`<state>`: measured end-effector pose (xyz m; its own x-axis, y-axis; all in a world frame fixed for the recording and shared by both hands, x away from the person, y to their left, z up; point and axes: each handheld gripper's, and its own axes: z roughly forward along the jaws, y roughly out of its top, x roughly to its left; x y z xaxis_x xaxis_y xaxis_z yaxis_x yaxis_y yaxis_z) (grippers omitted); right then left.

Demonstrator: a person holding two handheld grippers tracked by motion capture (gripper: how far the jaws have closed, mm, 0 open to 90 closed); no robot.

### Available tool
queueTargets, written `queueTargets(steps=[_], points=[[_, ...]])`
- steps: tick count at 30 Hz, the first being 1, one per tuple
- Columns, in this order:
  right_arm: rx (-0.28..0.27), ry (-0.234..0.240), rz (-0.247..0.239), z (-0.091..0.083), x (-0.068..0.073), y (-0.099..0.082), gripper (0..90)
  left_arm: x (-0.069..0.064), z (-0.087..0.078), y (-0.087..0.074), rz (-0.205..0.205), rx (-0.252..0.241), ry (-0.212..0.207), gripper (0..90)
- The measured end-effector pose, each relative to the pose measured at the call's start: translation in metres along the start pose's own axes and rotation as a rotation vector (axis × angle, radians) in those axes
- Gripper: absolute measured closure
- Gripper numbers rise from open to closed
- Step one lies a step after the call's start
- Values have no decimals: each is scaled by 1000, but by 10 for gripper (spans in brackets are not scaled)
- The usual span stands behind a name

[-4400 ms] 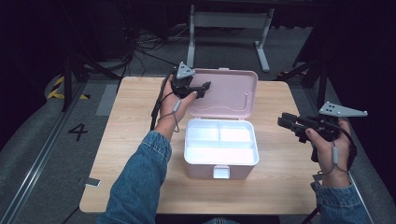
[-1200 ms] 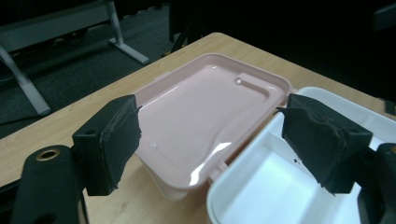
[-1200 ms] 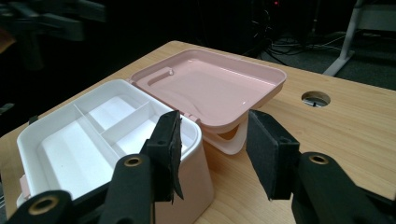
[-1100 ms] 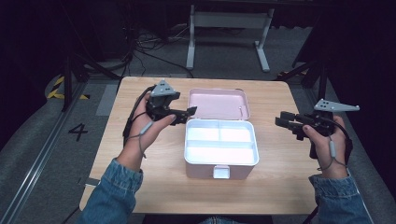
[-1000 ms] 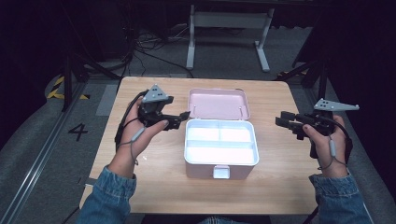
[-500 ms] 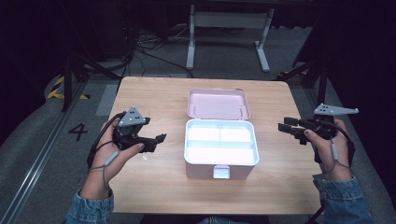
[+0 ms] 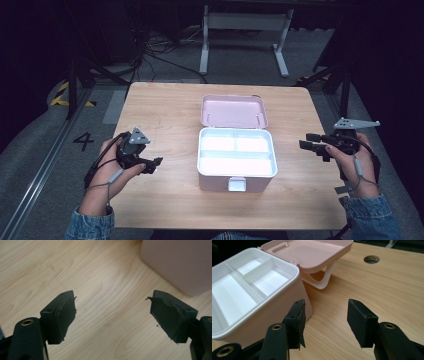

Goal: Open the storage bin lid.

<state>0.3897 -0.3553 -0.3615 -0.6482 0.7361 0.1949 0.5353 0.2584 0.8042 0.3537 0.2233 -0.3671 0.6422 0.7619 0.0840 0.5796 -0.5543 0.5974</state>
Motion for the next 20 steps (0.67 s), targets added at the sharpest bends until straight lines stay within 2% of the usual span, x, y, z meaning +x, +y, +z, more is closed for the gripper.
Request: queueTargets(steps=[3, 7, 8, 9, 13, 18, 19, 20], points=[[29, -12, -5, 5, -2, -3, 498, 4, 4, -5, -12, 35, 2, 224], [63, -22, -14, 11, -2, -5, 494, 9, 13, -12, -14, 110, -2, 229], [72, -25, -13, 13, -2, -5, 494, 11, 16, -15, -45, 134, -14, 229], [72, -25, -13, 13, -2, -5, 494, 11, 16, -15, -45, 134, -14, 234], [96, -23, -5, 16, -4, -8, 490, 14, 23, -20, -200, 252, -49, 266], [103, -20, -3, 17, -5, -9, 490, 15, 25, -22, -210, 258, -40, 256], [103, -19, -4, 17, -5, -9, 490, 16, 25, -22, -176, 253, -32, 250], [103, -18, -4, 17, -5, -9, 488, 16, 25, -22, -176, 253, -32, 243]])
